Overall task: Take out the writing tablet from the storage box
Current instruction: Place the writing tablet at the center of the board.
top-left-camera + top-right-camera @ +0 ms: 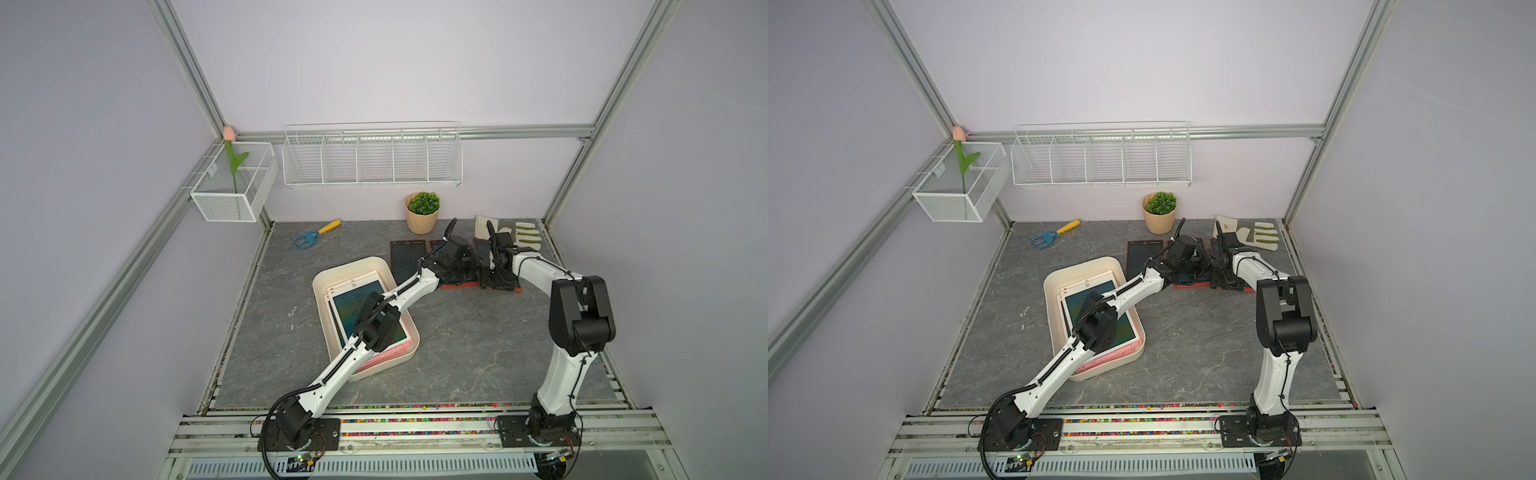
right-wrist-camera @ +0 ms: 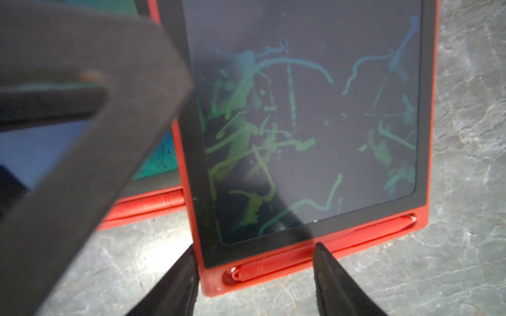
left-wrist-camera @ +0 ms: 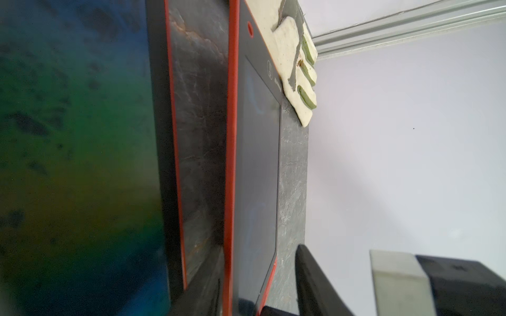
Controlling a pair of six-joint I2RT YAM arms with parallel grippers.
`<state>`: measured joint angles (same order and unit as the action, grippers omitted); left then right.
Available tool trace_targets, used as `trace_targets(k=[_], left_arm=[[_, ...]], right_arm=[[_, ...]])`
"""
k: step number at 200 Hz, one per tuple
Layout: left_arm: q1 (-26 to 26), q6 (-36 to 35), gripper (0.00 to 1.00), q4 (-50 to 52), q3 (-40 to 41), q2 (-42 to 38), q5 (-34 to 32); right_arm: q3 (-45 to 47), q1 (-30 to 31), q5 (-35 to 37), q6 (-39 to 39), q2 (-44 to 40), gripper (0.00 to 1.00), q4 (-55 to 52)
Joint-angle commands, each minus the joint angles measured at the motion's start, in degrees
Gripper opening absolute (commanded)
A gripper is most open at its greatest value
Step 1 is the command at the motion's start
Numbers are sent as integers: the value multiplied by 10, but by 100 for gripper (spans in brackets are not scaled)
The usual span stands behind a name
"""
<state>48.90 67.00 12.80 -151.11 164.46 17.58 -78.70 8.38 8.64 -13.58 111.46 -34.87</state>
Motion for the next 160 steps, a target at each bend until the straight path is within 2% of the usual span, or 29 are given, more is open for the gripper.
trace_targets(k=[1, 71, 126, 160], left_arm=[[13, 0, 43, -12, 1, -7, 20], [8, -17, 42, -6, 15, -20, 24], [-6, -44, 38, -20, 133, -104, 26], [-8, -135, 37, -10, 251, -213, -8]], right_arm=[[-24, -5, 2, -23, 21, 65, 29], [14, -10, -7, -20, -3, 65, 35], [25, -14, -21, -23, -51, 65, 30], [35, -17, -40, -18, -107, 66, 29]])
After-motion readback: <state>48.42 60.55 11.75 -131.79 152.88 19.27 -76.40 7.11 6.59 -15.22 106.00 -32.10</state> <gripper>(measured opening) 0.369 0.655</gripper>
